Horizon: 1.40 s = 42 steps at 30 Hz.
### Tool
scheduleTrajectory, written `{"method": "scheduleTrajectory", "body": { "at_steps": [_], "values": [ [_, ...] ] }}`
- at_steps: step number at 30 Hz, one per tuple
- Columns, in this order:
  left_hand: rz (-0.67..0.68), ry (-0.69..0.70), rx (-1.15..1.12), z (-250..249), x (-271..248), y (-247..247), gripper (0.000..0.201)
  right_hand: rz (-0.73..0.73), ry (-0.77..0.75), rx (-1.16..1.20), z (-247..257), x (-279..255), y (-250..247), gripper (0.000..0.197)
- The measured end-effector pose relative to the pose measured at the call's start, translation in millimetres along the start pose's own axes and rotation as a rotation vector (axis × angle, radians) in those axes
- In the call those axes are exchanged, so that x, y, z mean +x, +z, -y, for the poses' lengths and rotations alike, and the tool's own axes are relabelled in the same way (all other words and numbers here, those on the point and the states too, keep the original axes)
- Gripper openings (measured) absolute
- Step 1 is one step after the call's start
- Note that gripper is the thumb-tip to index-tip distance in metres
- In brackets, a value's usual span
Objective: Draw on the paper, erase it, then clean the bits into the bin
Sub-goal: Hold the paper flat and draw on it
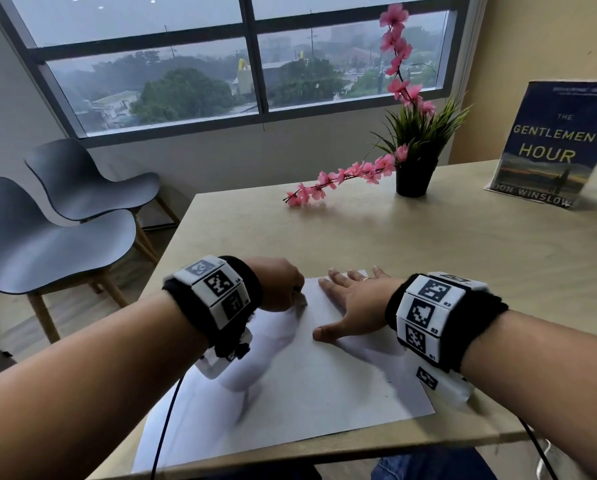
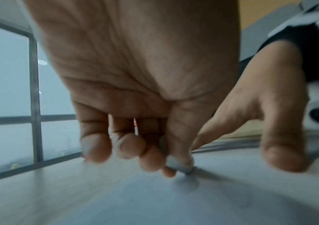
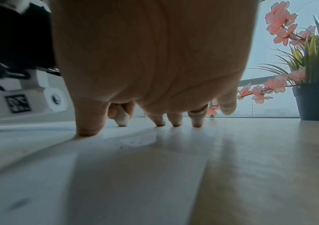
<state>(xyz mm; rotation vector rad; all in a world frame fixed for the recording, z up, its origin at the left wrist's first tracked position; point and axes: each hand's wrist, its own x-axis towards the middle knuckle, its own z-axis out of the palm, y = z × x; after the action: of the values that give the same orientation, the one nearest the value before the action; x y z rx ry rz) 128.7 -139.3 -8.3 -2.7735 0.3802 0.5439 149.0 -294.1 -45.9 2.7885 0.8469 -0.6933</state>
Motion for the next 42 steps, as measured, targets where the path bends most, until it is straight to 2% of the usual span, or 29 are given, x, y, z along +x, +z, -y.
{"method": "scheduleTrajectory", "body": {
  "at_steps": [6,10,15,19,24,29,33,38,42],
  "values": [
    [0.014,0.065,0.024,-9.0,-6.0,2.6,0.030,0.001,-0.001,-0.002,-0.1,0.0,-0.2,0.105],
    [0.004,0.005,-0.003,-1.5,-2.5,-0.6,0.031,0.003,0.005,-0.007,-0.1,0.5,0.0,0.106],
    [0.044,0.036,0.048,-5.0,-11.8,3.4,0.029,0.012,0.008,-0.007,0.8,-1.3,-1.2,0.105],
    [0.031,-0.017,-0.073,10.5,-9.4,6.7,0.026,0.010,0.007,-0.010,1.0,-1.8,-1.7,0.105],
    [0.053,0.058,-0.001,0.9,-19.1,10.1,0.029,0.015,0.008,-0.006,0.8,-1.1,-0.8,0.105],
    [0.026,-0.002,-0.019,8.6,-16.6,7.7,0.029,0.018,0.010,0.000,0.7,-1.0,-1.3,0.105],
    [0.050,0.055,0.018,1.8,-23.5,12.8,0.029,0.023,0.012,0.007,0.6,-1.6,-1.3,0.105],
    [0.024,-0.019,-0.033,15.6,-21.2,12.3,0.026,0.019,0.016,0.002,1.5,-2.3,-2.0,0.105],
    [0.058,0.039,-0.015,6.5,-27.5,18.2,0.027,0.029,0.016,0.002,1.3,-2.3,-2.3,0.105]
  ]
}}
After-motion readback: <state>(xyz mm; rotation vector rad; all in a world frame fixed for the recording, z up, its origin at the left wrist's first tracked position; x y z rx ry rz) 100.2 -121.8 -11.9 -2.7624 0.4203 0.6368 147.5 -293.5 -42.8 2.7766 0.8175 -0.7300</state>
